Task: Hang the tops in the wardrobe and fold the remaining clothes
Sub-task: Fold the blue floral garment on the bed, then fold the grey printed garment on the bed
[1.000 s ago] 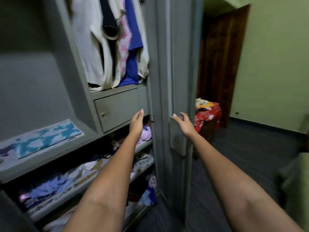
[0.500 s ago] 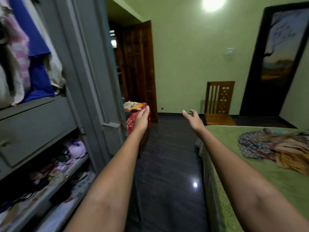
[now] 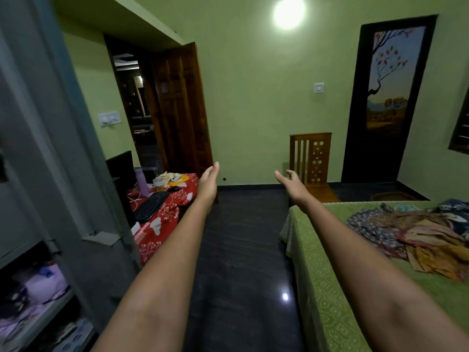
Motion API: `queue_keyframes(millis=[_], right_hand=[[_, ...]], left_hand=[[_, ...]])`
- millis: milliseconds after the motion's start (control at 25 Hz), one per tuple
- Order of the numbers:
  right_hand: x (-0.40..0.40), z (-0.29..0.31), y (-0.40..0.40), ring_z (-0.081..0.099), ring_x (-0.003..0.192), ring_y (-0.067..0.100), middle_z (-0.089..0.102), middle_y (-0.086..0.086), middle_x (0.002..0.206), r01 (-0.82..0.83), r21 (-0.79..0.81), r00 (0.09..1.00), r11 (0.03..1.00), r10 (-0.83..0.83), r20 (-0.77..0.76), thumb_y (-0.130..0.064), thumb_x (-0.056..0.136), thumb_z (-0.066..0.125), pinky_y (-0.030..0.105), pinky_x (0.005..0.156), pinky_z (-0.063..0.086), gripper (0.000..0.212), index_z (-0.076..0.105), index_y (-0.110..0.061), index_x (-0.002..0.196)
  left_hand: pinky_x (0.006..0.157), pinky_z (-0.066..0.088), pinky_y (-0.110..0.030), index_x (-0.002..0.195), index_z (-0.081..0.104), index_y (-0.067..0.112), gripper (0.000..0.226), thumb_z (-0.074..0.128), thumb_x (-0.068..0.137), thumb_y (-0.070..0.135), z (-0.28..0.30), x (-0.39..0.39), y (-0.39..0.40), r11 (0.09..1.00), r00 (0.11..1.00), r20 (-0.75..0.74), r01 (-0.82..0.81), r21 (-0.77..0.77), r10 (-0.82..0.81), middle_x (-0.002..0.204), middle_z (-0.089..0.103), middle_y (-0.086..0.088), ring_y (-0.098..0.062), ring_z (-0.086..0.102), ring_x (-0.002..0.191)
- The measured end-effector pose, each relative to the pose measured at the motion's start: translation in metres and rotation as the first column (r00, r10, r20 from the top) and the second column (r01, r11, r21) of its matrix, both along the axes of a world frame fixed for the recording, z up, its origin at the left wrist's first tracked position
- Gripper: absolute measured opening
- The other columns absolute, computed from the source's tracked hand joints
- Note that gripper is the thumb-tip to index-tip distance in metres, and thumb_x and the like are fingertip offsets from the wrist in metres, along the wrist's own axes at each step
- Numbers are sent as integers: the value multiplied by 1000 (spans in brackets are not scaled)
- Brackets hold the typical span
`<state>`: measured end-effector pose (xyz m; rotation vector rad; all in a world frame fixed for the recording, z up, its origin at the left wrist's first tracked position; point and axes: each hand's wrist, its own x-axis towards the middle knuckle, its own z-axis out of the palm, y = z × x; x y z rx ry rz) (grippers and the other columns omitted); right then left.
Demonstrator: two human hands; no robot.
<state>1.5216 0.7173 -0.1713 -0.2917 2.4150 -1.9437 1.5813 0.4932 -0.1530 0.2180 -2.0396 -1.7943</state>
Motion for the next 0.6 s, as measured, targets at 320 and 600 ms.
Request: queue_keyframes(millis=[320, 600], right_hand=[[-198, 69, -23, 25, 141, 29, 23, 11, 156, -62, -57, 997, 996, 59, -42, -54, 95, 42, 44, 113, 22, 73, 16, -15, 152], [-377, 17, -37, 24, 142, 32, 23, 11, 156, -8, 8, 999, 1000, 8, 34, -56, 94, 42, 47, 113, 21, 76, 15, -16, 152]], left_hand=[[115, 27, -41, 149, 26, 17, 65, 40, 96, 52, 48, -190, -8, 998, 997, -73, -12, 61, 16, 154, 30, -3, -21, 29, 141], [116, 26, -42, 148, 28, 14, 65, 39, 97, 52, 20, -376, -34, 999, 1000, -13, -1, 44, 1, 153, 32, -4, -23, 30, 140]])
